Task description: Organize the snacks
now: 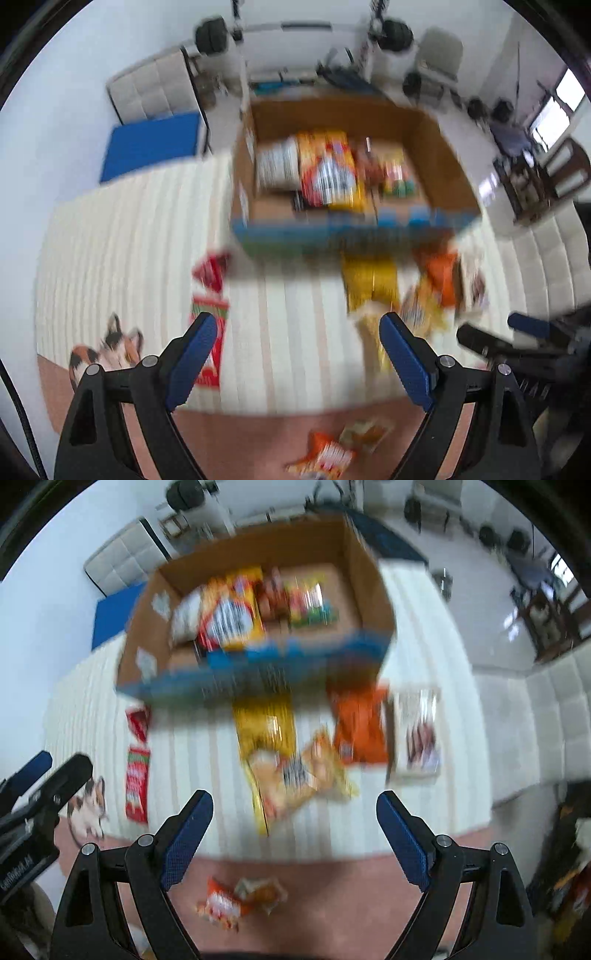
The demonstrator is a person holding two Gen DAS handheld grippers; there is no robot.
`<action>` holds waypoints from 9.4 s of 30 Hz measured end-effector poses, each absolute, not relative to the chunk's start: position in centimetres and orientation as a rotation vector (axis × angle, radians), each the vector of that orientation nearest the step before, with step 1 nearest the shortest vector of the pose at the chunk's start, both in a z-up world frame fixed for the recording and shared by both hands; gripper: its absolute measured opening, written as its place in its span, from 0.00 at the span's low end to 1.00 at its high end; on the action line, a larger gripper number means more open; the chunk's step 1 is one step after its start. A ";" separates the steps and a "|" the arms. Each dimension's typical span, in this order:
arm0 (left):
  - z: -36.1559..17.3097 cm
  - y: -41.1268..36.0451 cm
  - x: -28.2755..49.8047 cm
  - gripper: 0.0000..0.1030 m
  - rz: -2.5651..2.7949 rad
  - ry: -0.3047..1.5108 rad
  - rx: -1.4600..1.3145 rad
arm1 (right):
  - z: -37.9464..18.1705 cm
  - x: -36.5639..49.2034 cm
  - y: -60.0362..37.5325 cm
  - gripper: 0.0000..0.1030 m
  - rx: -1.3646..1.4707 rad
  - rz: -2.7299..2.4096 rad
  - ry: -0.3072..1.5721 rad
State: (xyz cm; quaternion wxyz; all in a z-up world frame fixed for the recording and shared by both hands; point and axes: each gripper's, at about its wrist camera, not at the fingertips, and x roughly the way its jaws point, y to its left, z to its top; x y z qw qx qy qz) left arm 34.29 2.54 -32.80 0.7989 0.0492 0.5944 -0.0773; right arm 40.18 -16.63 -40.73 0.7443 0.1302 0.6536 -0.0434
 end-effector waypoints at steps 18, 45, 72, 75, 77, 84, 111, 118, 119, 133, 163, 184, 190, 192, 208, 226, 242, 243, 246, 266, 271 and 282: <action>-49.7 -1.7 18.6 0.87 -0.423 1.719 0.352 | -53.0 28.5 -16.2 0.90 0.447 -0.041 1.756; -51.9 6.7 20.5 0.53 -0.088 1.761 -0.004 | -58.2 30.2 -2.3 0.60 -0.243 0.196 1.811; -44.5 5.8 24.8 0.43 -0.151 1.587 -0.055 | -50.9 30.2 -11.0 0.46 -0.002 0.163 1.706; -41.4 5.0 27.0 0.43 -0.189 1.529 -0.072 | -48.1 31.6 -13.0 0.46 0.069 0.160 1.660; -39.3 4.6 28.8 0.43 -0.213 1.493 -0.084 | -45.7 32.8 -14.4 0.46 0.121 0.159 1.619; -32.6 2.9 36.9 0.43 -0.271 1.367 -0.079 | -37.3 39.7 -17.1 0.46 0.257 0.160 1.447; -41.7 1.2 55.8 0.44 -0.198 1.696 -0.054 | -46.4 59.5 -15.2 0.47 0.418 0.076 1.566; -42.5 1.0 55.8 0.60 -0.176 1.718 -0.034 | -47.9 60.1 -15.1 0.93 0.375 0.047 1.628; -42.6 0.9 56.1 0.69 -0.166 1.718 -0.029 | -47.8 60.1 -15.2 0.93 0.356 0.037 1.623; -39.1 1.3 54.6 0.80 -0.153 1.625 -0.022 | -44.7 59.3 -15.6 0.93 0.244 -0.014 1.560; -28.2 1.6 42.8 0.80 -0.086 1.185 0.055 | -34.9 48.2 -17.1 0.93 0.188 -0.086 1.280; -41.2 -8.2 36.8 0.80 -0.358 1.431 0.266 | -46.8 40.7 -26.5 0.93 0.467 -0.198 1.510; -44.7 -14.5 35.7 0.80 -0.590 1.392 0.597 | -48.7 38.5 -29.9 0.93 0.507 -0.242 1.546; -45.9 -15.9 35.5 0.80 -0.651 1.409 0.665 | -49.3 38.1 -30.9 0.93 0.503 -0.240 1.563; -49.0 -13.7 36.3 0.75 -0.461 1.665 0.269 | -55.7 44.2 -32.7 0.85 0.425 -0.194 1.653; -45.4 -14.4 32.7 0.75 -0.468 1.557 0.417 | -57.5 37.4 -30.9 0.67 0.436 -0.066 1.836; -48.5 -19.2 37.2 0.70 -0.548 1.643 0.429 | -58.7 38.7 -32.6 0.72 0.431 -0.163 1.798; -48.4 -19.0 37.1 0.66 -0.515 1.638 0.419 | -58.6 38.8 -32.3 0.69 0.418 -0.169 1.794; -48.1 -15.8 37.3 0.58 -0.406 1.699 0.337 | -58.1 38.7 -31.2 0.63 0.394 -0.183 1.770; -46.6 -11.3 35.4 0.45 -0.335 1.645 0.181 | -56.0 38.3 -23.9 0.60 0.350 -0.181 1.740; -43.5 -9.5 34.7 0.43 -0.336 1.619 0.076 | -53.4 37.6 -23.0 0.60 0.374 -0.139 1.696; -29.7 -4.5 39.8 0.42 -0.440 1.468 -0.168 | -40.1 42.9 -22.6 0.60 0.498 0.000 1.480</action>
